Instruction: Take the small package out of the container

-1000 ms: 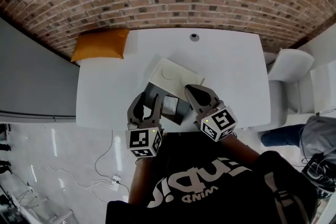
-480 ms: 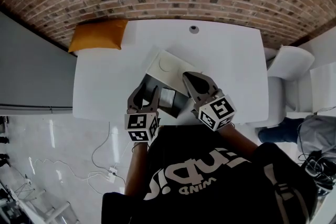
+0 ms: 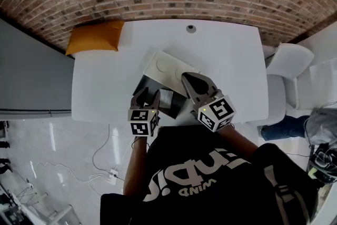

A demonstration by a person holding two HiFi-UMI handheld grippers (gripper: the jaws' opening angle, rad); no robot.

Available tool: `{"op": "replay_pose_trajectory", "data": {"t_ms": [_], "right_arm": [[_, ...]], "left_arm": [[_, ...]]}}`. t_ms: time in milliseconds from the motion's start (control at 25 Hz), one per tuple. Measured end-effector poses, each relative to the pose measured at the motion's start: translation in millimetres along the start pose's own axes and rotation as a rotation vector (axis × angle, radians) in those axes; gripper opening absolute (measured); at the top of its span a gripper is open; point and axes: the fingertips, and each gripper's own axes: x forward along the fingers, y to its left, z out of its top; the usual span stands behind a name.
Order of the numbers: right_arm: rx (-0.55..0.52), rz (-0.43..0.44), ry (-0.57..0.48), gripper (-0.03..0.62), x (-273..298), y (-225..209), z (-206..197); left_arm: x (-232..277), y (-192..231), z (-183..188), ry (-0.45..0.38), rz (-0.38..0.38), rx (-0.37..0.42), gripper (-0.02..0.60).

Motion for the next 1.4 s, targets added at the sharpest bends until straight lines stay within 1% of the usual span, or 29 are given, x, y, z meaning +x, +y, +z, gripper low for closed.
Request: {"op": "replay_pose_trajectory", "data": {"t_ms": [200,360,600,720,960,1160,1400], "right_arm": [[-0.008,-0.002,-0.002,-0.002,-1,-1,0],[-0.008,-0.003,-0.002,-0.002,-2,-1,-2],[0.007,-0.009,0.005,-0.002,0,-4,-2],[0.008,-0.008,0.007,-0.002,0,-4,-5],[0.014,-0.012,0.007,-0.002,0,-8,-6],[0.006,-0.006,0.007,-0.002,3,-8,-3],[0.012,-0.001,0.009,-0.002,7,-11,-3]], "left_arm": [[17,-1,-24,0.077,-0.031,-0.024,0.166],[27,-3,-40,0.128,-0.042,-0.007,0.166],[43,-4,-61,0.229,-0.061,0.015,0.167],[50,-4,-72,0.289,-0.071,0.036,0.166],[60,-5,-82,0.369,-0.082,0.084,0.166],[67,-6,-87,0.437,-0.107,0.097,0.166],[76,-1,-105,0.521,-0.097,0.167,0.167]]}}
